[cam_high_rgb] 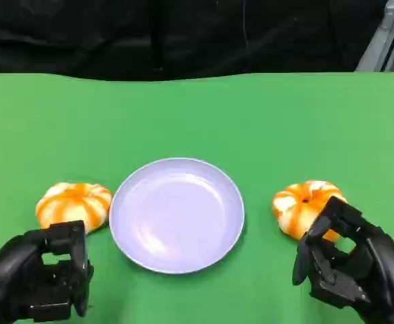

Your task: Grasp the bread from the table and place it into the plate.

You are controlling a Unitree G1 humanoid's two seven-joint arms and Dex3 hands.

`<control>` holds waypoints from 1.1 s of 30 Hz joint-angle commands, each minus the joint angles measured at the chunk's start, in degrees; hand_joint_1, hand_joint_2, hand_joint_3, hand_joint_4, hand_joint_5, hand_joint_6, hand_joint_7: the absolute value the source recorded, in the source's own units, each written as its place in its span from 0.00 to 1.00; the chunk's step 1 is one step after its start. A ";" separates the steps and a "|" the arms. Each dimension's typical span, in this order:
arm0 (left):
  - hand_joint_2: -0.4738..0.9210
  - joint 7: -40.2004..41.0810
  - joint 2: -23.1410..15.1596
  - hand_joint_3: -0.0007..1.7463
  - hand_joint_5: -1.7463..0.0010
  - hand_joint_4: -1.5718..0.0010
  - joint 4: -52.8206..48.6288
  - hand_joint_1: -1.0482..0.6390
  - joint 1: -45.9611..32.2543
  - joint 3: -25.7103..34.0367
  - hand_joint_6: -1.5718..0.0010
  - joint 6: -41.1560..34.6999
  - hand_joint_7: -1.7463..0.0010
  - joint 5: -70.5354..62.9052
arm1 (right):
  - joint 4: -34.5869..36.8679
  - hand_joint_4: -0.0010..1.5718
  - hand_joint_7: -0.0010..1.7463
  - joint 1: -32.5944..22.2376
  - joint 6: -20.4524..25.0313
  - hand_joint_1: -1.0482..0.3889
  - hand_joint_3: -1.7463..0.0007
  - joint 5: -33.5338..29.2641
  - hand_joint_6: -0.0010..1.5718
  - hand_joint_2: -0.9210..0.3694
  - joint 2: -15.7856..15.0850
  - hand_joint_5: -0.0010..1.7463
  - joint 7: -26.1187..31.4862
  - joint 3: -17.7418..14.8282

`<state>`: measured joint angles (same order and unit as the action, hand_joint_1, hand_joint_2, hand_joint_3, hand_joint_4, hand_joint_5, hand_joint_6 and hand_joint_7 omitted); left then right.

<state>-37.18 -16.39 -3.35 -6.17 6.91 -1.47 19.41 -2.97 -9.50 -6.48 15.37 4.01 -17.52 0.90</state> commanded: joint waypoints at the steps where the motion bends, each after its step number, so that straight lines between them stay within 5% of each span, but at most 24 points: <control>1: 0.82 0.46 -0.82 0.64 0.00 0.43 0.33 0.71 -0.08 0.30 0.49 0.19 0.03 -0.44 | 0.03 0.54 0.99 0.36 -0.15 0.64 0.35 0.42 0.39 0.26 -0.46 1.00 0.07 -0.26; 15: 0.83 1.58 -0.31 0.64 0.00 0.43 0.92 0.71 -0.43 0.50 0.49 0.41 0.03 -0.85 | 0.03 0.54 0.99 0.32 -0.32 0.64 0.36 0.41 0.39 0.26 -0.63 1.00 -0.14 -0.26; 17: 0.80 3.33 0.79 0.63 0.05 0.55 1.41 0.69 -0.86 0.91 0.54 1.42 0.18 -1.06 | -0.18 0.54 0.99 0.24 -0.20 0.64 0.35 0.21 0.39 0.26 -0.55 1.00 0.20 -0.24; 18: 0.81 4.35 0.99 0.57 0.16 0.61 1.69 0.66 -1.02 0.90 0.56 2.05 0.31 -1.79 | -0.16 0.54 0.99 0.25 -0.24 0.64 0.35 0.26 0.39 0.26 -0.51 1.00 0.19 -0.25; 20: 0.95 5.85 0.79 0.29 0.54 0.68 2.27 0.56 -1.16 0.57 0.59 2.76 0.71 -3.49 | -0.04 0.54 0.99 0.29 -0.37 0.64 0.35 0.47 0.39 0.26 -0.47 1.00 0.00 -0.27; 22: 0.99 6.86 0.37 0.21 0.66 0.69 2.58 0.53 -0.90 0.22 0.58 3.80 0.83 -5.26 | 0.06 0.54 0.99 0.36 -0.45 0.64 0.35 0.56 0.39 0.25 -0.49 1.00 -0.12 -0.31; 23: 0.99 7.27 0.18 0.18 0.76 0.76 2.65 0.46 -0.67 0.08 0.65 4.50 0.91 -6.21 | 0.11 0.54 0.99 0.41 -0.48 0.64 0.35 0.57 0.39 0.25 -0.50 1.00 -0.15 -0.34; 27: 1.00 11.17 -1.02 0.18 0.86 0.88 2.76 0.32 -0.19 -0.58 0.75 8.79 0.99 -13.50 | -0.02 0.54 0.99 0.40 -0.29 0.65 0.35 0.56 0.39 0.26 -0.44 1.00 0.00 -0.33; 33: 1.00 13.78 -1.59 0.20 0.89 0.90 2.10 0.27 -0.14 -0.91 0.77 11.77 1.00 -17.73 | 0.06 0.55 0.99 0.42 -0.45 0.65 0.35 0.33 0.40 0.26 -0.52 1.00 0.04 -0.30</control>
<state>-25.13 -16.64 -1.00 -6.46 6.17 8.75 3.97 -2.97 -9.50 -6.48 15.37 4.01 -17.53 0.94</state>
